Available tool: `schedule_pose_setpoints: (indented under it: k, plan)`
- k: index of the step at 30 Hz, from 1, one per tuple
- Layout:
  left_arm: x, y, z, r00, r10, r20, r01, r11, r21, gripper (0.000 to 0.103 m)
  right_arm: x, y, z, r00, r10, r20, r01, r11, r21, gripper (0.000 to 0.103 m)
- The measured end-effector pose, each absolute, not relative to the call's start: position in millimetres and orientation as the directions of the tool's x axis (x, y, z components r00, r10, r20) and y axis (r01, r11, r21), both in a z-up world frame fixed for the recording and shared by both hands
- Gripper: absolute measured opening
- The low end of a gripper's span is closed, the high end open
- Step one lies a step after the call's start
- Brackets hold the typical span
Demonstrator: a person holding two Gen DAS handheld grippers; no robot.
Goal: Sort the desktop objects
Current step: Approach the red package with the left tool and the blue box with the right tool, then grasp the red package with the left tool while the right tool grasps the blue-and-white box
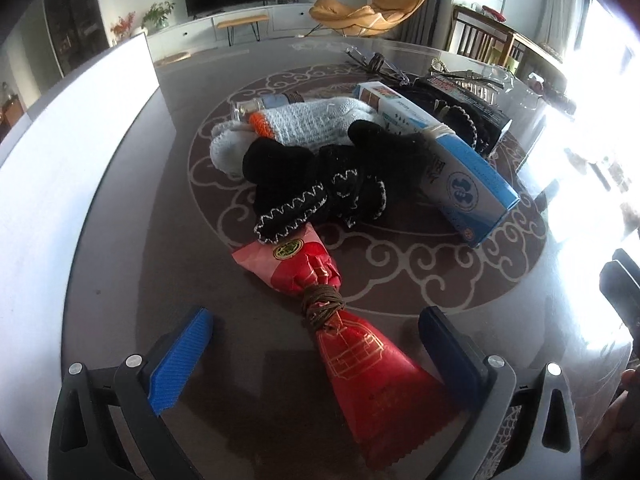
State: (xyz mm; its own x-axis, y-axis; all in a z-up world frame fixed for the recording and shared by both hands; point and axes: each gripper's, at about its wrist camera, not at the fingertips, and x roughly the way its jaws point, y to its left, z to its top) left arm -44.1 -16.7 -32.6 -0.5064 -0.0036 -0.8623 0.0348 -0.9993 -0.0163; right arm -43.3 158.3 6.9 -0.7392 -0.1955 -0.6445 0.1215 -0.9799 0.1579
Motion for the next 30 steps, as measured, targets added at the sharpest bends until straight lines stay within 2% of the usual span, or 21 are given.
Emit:
schedule_pose_setpoints:
  k: [5, 8, 11, 14, 16, 18, 19, 21, 27, 29, 30]
  plan:
    - [-43, -19, -33, -0.496, -0.001, -0.868, 0.000, -1.000, 0.000, 0.103, -60, 156, 3, -0.710, -0.295, -0.639, 0.197, -0.955, 0.222, 0.103]
    - [-40, -29, -32, -0.479, 0.012, -0.878, -0.026, -1.000, 0.000, 0.103, -84, 124, 2, -0.611, -0.343, -0.714, 0.340, -0.928, 0.155, 0.103]
    - [-33, -47, -33, -0.482, 0.007, -0.876, -0.013, -1.000, -0.001, 0.103, -105, 90, 1, -0.542, -0.328, -0.774, 0.441, -0.895, 0.070, 0.103]
    - [-25, -63, -31, -0.484, 0.009, -0.875, -0.018, -1.000, -0.001, 0.103, -125, 62, 1, -0.522, -0.344, -0.781, 0.507, -0.861, 0.040, 0.103]
    - [-20, -69, -34, -0.486, 0.010, -0.874, -0.020, -1.000, -0.001, 0.103, -137, 54, -3, -0.490, -0.380, -0.785, 0.520, -0.850, 0.086, 0.090]
    - [-16, -74, -34, -0.489, 0.013, -0.872, -0.025, -1.000, -0.001, 0.103, -151, 54, -12, -0.411, -0.440, -0.798, 0.520, -0.832, 0.191, 0.052]
    - [-15, -75, -34, -0.492, 0.015, -0.871, -0.028, -1.000, -0.001, 0.103, -156, 57, -16, -0.393, -0.448, -0.803, 0.508, -0.834, 0.217, 0.047]
    - [-17, -77, -35, -0.498, 0.017, -0.867, -0.033, -0.999, 0.000, 0.103, -157, 64, -22, -0.382, -0.471, -0.795, 0.481, -0.836, 0.264, 0.030]
    - [-24, -71, -34, -0.491, 0.021, -0.871, -0.044, -0.999, 0.000, 0.103, -132, 126, -43, -0.293, -0.677, -0.675, 0.287, -0.736, 0.613, 0.023]
    - [-26, -66, -34, -0.493, 0.027, -0.869, -0.057, -0.998, 0.001, 0.103, -119, 156, -45, -0.309, -0.691, -0.653, 0.207, -0.720, 0.663, 0.027]
    - [-28, -62, -34, -0.494, 0.032, -0.869, -0.067, -0.998, 0.001, 0.103, -112, 165, -40, -0.328, -0.664, -0.672, 0.190, -0.743, 0.642, 0.033]
